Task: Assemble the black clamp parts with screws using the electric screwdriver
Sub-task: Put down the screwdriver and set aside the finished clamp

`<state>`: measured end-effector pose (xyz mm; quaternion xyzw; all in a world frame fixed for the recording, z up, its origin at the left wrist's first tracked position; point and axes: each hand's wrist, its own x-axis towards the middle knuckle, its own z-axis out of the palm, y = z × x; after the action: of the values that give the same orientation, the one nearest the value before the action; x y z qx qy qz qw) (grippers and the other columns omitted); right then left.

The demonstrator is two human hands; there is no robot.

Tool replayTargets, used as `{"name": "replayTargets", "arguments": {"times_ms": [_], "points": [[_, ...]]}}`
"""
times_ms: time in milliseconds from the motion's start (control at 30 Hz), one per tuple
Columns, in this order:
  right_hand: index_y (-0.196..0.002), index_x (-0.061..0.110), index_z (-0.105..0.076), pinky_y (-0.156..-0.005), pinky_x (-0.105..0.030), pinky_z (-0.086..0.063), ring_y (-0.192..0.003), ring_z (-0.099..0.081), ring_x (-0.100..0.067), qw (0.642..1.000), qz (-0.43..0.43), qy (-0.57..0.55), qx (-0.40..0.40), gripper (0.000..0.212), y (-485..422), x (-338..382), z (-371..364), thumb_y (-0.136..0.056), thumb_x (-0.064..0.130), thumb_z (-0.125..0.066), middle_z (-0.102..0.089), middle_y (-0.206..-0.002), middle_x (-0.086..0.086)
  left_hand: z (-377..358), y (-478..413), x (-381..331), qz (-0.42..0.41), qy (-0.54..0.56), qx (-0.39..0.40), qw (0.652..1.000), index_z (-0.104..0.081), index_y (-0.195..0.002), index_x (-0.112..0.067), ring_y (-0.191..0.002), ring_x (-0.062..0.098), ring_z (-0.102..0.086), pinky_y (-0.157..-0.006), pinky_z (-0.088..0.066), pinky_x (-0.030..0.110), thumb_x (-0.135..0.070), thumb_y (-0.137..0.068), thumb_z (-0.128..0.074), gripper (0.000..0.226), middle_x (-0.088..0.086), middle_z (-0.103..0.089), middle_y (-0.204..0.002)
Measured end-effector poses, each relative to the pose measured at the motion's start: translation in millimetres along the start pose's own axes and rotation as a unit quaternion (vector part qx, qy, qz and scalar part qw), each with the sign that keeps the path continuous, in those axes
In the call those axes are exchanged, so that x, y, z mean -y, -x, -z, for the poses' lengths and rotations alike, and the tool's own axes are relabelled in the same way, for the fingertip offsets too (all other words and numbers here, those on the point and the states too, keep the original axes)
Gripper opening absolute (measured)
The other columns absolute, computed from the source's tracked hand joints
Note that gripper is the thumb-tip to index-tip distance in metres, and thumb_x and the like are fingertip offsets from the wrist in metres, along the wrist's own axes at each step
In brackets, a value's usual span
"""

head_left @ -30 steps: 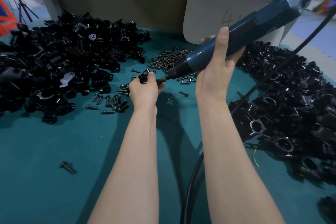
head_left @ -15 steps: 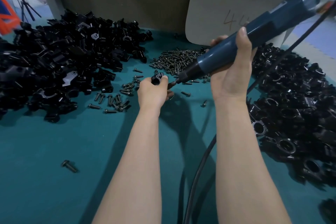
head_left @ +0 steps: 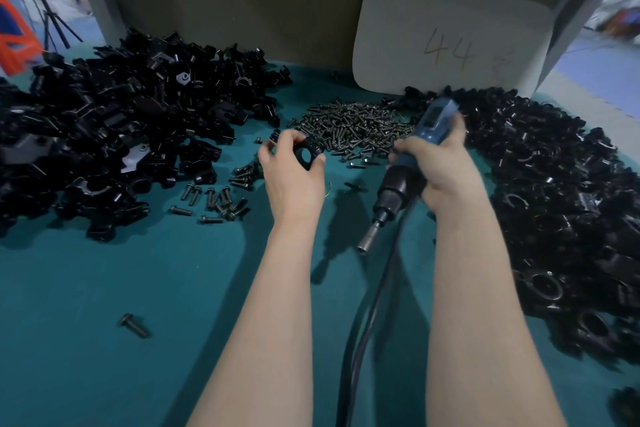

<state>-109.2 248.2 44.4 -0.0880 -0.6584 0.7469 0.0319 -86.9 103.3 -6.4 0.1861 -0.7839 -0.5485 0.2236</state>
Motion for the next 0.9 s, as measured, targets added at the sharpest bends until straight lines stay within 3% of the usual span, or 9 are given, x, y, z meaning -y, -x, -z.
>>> {"name": "replayTargets", "arguments": {"times_ms": [100,200,300,367,533,633,700,800,900], "points": [[-0.148,0.035,-0.023,-0.095,-0.045,-0.05,-0.115,-0.056,-0.029,0.997,0.006,0.07,-0.025,0.083,-10.4,-18.5,1.8,-0.085,0.001,-0.065,-0.04,-0.143,-0.004,-0.9,-0.9,0.4,-0.011,0.018,0.016,1.0,-0.055,-0.114,-0.028,-0.085,0.015,-0.047,-0.061,-0.033,0.0,-0.016,-0.093,-0.062,0.025,0.002,-0.042,-0.124],[-0.146,0.036,-0.027,-0.088,-0.037,-0.049,-0.124,-0.048,-0.032,0.979,0.012,0.193,-0.062,0.072,-15.3,-30.3,6.0,-0.088,0.019,-0.066,-0.04,-0.144,-0.005,-2.0,-2.1,1.2,-0.006,0.017,0.032,0.999,-0.054,-0.121,-0.031,-0.09,0.014,-0.049,-0.057,-0.038,0.008,-0.013,-0.095,-0.056,0.032,-0.001,-0.051,-0.117],[-0.147,0.032,-0.026,-0.092,-0.032,-0.043,-0.119,-0.046,-0.028,0.954,0.006,0.29,-0.079,0.068,-19.1,-37.9,8.5,-0.09,0.033,-0.062,-0.039,-0.144,-0.012,-3.2,0.5,-0.7,0.005,0.015,0.041,0.999,-0.048,-0.132,-0.035,-0.095,0.015,-0.054,-0.074,-0.047,0.026,-0.017,-0.097,-0.055,0.041,-0.006,-0.056,-0.116],[-0.148,0.031,-0.027,-0.082,-0.024,-0.032,-0.1,-0.04,-0.019,0.934,0.007,0.348,-0.079,0.066,-17.2,-38.5,4.1,-0.091,0.038,-0.059,-0.037,-0.145,-0.011,-3.5,3.0,-2.0,0.006,0.014,0.044,0.999,-0.041,-0.137,-0.036,-0.099,0.02,-0.059,-0.082,-0.052,0.036,-0.019,-0.096,-0.057,0.047,-0.006,-0.057,-0.116],[-0.144,0.029,-0.03,-0.098,-0.037,-0.035,-0.129,-0.03,-0.036,0.896,-0.024,0.434,-0.091,0.06,-11.5,-35.2,-2.4,-0.092,0.044,-0.055,-0.03,-0.143,-0.017,-4.6,2.9,-3.0,0.001,0.009,0.038,0.999,-0.03,-0.138,-0.024,-0.092,0.016,-0.055,-0.075,-0.041,0.028,-0.021,-0.093,-0.061,0.055,-0.009,-0.054,-0.113],[-0.142,0.02,-0.034,-0.104,-0.039,-0.031,-0.129,-0.027,-0.039,0.876,-0.021,0.471,-0.103,0.059,-3.7,-30.3,-5.6,-0.092,0.043,-0.055,-0.025,-0.143,-0.018,-5.3,5.2,-4.8,-0.014,0.018,0.035,0.999,-0.04,-0.124,-0.022,-0.09,0.013,-0.055,-0.076,-0.042,0.027,-0.02,-0.092,-0.063,0.039,-0.017,-0.05,-0.1],[-0.139,0.018,-0.041,-0.105,-0.038,-0.03,-0.129,-0.031,-0.034,0.878,0.046,0.464,-0.112,0.055,2.3,-22.2,-8.9,-0.093,0.044,-0.053,-0.031,-0.143,-0.015,-7.2,9.0,-11.0,-0.037,0.031,0.033,0.998,-0.048,-0.112,-0.024,-0.088,0.011,-0.055,-0.074,-0.04,0.022,-0.021,-0.092,-0.062,0.024,-0.02,-0.053,-0.093],[-0.123,0.018,-0.06,-0.088,-0.024,-0.038,-0.105,-0.052,-0.013,0.908,0.145,0.389,-0.057,0.038,10.2,-3.2,-11.8,-0.096,0.041,-0.048,-0.061,-0.118,-0.002,-17.1,19.8,-29.4,-0.092,0.024,0.042,0.995,-0.06,-0.105,-0.02,-0.092,0.013,-0.056,-0.074,-0.039,0.022,-0.024,-0.093,-0.061,0.012,-0.008,-0.063,-0.1],[-0.106,0.017,-0.07,-0.07,-0.019,-0.036,-0.093,-0.06,-0.013,0.916,0.164,0.362,-0.057,0.029,20.0,13.6,3.1,-0.096,0.036,-0.051,-0.068,-0.093,0.004,-39.5,37.2,-52.6,-0.149,0.04,0.108,0.982,-0.066,-0.103,-0.013,-0.097,0.02,-0.059,-0.077,-0.044,0.027,-0.019,-0.093,-0.058,0.014,0.003,-0.065,-0.108]]}}
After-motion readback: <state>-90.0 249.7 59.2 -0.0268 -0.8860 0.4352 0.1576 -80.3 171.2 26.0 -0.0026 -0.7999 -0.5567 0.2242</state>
